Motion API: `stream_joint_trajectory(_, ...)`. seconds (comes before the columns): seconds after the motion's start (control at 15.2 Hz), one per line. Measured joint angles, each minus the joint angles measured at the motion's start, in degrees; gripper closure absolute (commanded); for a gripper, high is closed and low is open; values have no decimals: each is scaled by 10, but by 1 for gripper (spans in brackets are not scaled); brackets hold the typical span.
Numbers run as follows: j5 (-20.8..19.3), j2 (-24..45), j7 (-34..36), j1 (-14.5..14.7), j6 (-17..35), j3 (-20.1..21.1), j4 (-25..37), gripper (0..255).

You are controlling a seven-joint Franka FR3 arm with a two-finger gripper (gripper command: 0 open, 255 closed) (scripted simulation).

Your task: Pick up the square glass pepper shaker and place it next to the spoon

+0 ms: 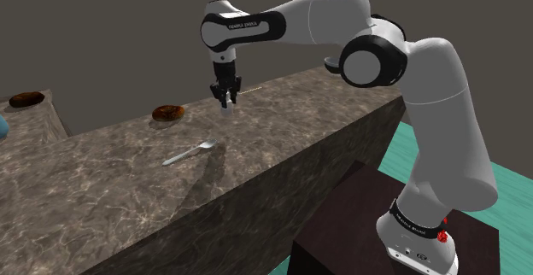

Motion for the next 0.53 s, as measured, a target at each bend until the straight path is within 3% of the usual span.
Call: stream_joint_trajectory(0.53,2,7,-5,2,57,1,-51,255)
